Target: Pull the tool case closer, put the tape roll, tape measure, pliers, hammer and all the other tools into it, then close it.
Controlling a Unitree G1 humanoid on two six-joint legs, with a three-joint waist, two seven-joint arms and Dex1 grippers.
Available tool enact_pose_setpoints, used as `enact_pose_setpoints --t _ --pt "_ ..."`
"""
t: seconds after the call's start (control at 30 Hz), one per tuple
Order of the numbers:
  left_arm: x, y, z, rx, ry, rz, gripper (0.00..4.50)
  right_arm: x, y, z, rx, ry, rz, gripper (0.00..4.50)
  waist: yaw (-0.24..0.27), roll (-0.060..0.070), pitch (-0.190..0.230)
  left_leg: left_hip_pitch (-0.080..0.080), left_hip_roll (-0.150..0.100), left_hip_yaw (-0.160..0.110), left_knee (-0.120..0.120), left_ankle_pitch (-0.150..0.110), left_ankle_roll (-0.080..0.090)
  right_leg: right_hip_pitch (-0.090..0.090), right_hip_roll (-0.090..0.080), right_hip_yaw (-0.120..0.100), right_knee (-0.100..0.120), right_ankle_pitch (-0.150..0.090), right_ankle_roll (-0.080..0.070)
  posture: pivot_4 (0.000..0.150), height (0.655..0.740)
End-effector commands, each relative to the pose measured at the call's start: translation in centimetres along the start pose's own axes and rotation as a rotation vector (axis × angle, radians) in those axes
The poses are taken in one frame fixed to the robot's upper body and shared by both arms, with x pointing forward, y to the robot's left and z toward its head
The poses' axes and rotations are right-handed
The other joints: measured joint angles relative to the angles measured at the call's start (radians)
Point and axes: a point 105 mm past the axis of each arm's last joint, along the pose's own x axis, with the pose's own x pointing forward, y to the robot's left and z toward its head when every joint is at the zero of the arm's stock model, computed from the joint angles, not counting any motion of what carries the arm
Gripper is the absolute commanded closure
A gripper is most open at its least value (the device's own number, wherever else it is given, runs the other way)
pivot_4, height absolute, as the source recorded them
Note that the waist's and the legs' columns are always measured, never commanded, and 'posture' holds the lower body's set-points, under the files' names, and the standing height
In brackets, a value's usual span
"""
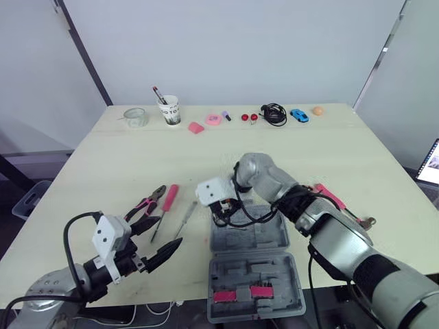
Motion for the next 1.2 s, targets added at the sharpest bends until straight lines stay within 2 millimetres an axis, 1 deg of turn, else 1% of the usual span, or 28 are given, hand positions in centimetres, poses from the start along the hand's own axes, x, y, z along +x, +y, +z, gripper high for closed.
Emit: enact_pose_setpoints --t 0.03,0.1,0.13,0.2,0.33,0.5,0.53,0.73,0.8,0.87,0.93,1.0,1.07,1.2 --pt "0.0 0.1 0.6 0.022 -0.020 -0.013 0.00 -1.7 -1.2 0.1 0.193 -0.190 -0.155 1.94 0.000 0.000 0.000 0.000 0.000 0.000 0.000 0.000 0.000 0.000 0.000 0.000 0.000 0.000 0.000 0.150 0.7400" --pt "0.1 0.2 0.6 0.023 -0.017 -0.021 0.00 -1.9 -0.7 -0.7 0.271 -0.258 -0.188 2.49 0.001 0.000 0.000 0.000 0.000 0.000 -0.001 0.000 0.000 0.000 -0.002 -0.002 0.000 0.001 -0.001 0.150 0.7400" --pt "0.2 0.2 0.6 0.024 -0.015 -0.026 0.00 -1.8 -0.4 -0.7 0.290 -0.292 -0.199 2.63 0.001 0.000 0.000 0.000 0.000 -0.001 -0.001 0.000 -0.001 0.000 -0.005 -0.006 0.000 0.001 -0.001 0.150 0.7400" --pt "0.3 0.3 0.5 0.025 -0.010 -0.035 0.00 -1.7 0.0 -0.8 0.324 -0.345 -0.224 2.63 0.000 0.000 0.000 0.000 0.000 0.000 -0.001 0.000 -0.001 0.000 -0.006 -0.008 0.000 0.001 -0.002 0.150 0.7400" --pt "0.5 0.5 0.6 0.030 -0.006 -0.050 0.00 -0.6 1.2 -0.9 0.382 -0.412 -0.230 2.63 -0.003 0.000 0.000 0.000 0.000 0.000 -0.002 0.000 0.000 0.000 -0.005 -0.008 0.000 0.001 -0.002 0.150 0.7400" --pt "0.6 0.6 0.5 0.035 0.002 -0.065 0.00 1.1 2.5 -2.4 0.452 -0.422 -0.235 2.63 0.000 0.000 0.000 0.001 0.000 0.001 -0.003 0.000 0.000 0.000 -0.003 -0.008 -0.001 0.001 -0.001 0.150 0.7400" --pt "0.6 0.6 0.5 0.036 0.003 -0.066 0.00 1.4 2.5 -2.7 0.468 -0.424 -0.250 2.63 0.001 0.000 0.000 0.001 0.000 0.001 -0.003 0.000 0.000 0.000 0.001 -0.008 -0.001 0.001 -0.001 0.150 0.7400" --pt "0.5 0.7 0.5 0.038 0.006 -0.068 0.00 2.3 2.6 -4.0 0.494 -0.408 -0.282 2.63 0.000 -0.001 0.001 0.001 0.000 0.002 -0.003 0.001 0.000 0.000 0.003 -0.007 -0.001 0.001 -0.001 0.150 0.7400" --pt "0.6 0.6 0.5 0.040 0.007 -0.073 0.00 3.0 2.8 -6.0 0.547 -0.332 -0.316 2.63 0.000 -0.001 0.000 0.001 0.000 0.002 -0.003 0.001 0.000 0.000 0.004 -0.007 -0.001 0.001 -0.001 0.150 0.7400" --pt "0.7 0.5 0.5 0.040 0.007 -0.079 0.00 3.8 4.0 -7.2 0.551 -0.263 -0.254 2.63 0.000 -0.001 0.001 0.002 0.000 0.003 -0.003 0.001 0.000 0.000 0.004 -0.007 -0.001 0.001 -0.001 0.150 0.7400" --pt "0.8 0.4 0.5 0.038 0.005 -0.081 0.00 4.1 4.8 -7.4 0.554 -0.245 -0.215 2.63 0.000 -0.001 0.000 0.003 0.000 0.004 -0.003 0.001 0.001 0.001 0.004 -0.006 -0.001 0.001 -0.001 0.150 0.7400" --pt "0.8 0.3 0.4 0.039 0.008 -0.083 0.00 4.2 4.9 -7.5 0.553 -0.240 -0.219 2.63 0.000 -0.001 0.000 0.004 0.000 0.004 -0.003 0.001 0.001 0.003 0.004 -0.006 -0.001 0.001 -0.001 0.150 0.7400" --pt "0.9 0.3 0.3 0.040 0.011 -0.086 0.00 4.0 4.6 -7.7 0.566 -0.244 -0.241 2.63 0.000 -0.001 0.000 0.005 0.001 0.004 -0.003 0.001 0.001 0.003 0.004 -0.006 -0.001 0.001 -0.001 0.150 0.7400" --pt "1.0 0.3 0.2 0.038 0.010 -0.089 0.00 3.0 3.2 -6.3 0.566 -0.325 -0.287 2.63 0.001 -0.001 0.000 0.004 0.001 0.004 -0.003 0.001 0.001 0.003 0.004 -0.006 -0.001 0.001 -0.001 0.150 0.7400"
